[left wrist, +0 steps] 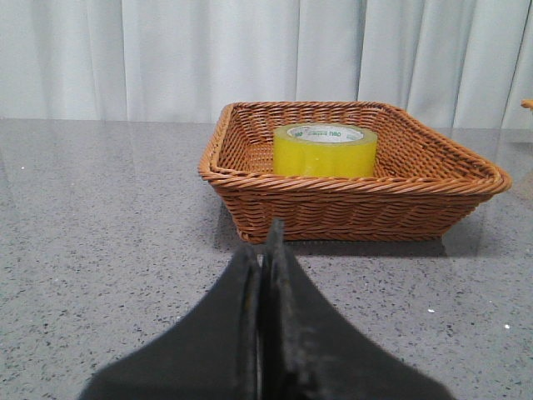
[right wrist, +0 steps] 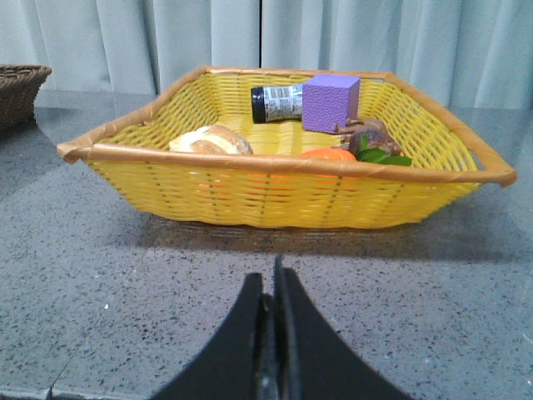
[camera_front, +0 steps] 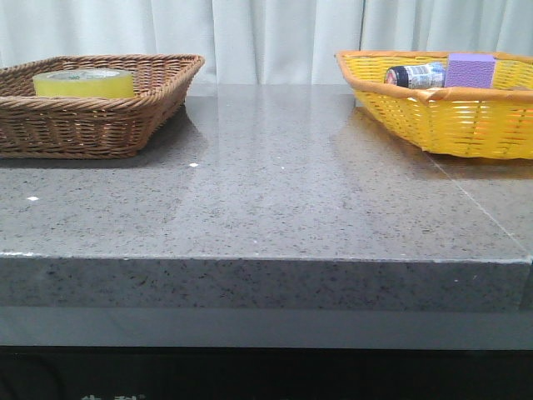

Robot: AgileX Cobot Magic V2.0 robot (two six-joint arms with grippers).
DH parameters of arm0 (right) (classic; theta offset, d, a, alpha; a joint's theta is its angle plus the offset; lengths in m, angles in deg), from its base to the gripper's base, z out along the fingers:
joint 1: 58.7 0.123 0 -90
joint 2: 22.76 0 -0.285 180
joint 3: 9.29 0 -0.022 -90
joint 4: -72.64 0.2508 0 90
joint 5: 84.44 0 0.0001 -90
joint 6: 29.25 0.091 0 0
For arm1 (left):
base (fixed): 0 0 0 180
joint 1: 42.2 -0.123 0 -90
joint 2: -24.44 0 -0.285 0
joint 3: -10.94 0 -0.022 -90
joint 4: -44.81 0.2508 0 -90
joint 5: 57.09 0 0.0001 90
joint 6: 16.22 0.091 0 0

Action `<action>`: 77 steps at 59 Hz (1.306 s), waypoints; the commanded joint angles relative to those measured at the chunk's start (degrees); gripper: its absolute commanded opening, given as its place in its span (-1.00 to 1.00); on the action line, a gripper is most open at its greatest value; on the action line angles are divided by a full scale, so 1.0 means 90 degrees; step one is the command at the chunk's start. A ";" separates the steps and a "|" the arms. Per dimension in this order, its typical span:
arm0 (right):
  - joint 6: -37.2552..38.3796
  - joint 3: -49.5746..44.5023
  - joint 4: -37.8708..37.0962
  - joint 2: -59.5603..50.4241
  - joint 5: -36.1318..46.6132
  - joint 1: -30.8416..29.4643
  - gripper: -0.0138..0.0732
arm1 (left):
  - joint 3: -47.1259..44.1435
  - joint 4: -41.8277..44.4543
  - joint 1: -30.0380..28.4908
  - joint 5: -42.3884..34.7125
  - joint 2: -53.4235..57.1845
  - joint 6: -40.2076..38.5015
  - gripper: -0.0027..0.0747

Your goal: Transfer tape with both arms

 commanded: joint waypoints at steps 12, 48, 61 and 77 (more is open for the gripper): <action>0.0005 0.0171 0.0022 -0.0165 0.0560 -0.0047 -0.84 | -0.0244 -0.0042 -0.0016 -0.0522 0.0117 -0.0011 -0.98; 0.0018 0.0171 0.0380 -0.0165 0.0561 -0.0186 -0.84 | -0.0244 -0.0042 -0.0016 -0.0522 0.0117 -0.0011 -0.98; 0.0018 0.0171 0.0380 -0.0165 0.0561 -0.0232 -0.84 | -0.0244 -0.0042 -0.0016 -0.0522 0.0117 -0.0011 -0.98; 0.0018 0.0171 0.0380 -0.0165 0.0561 -0.0232 -0.84 | -0.0244 -0.0042 -0.0016 -0.0522 0.0117 -0.0011 -0.98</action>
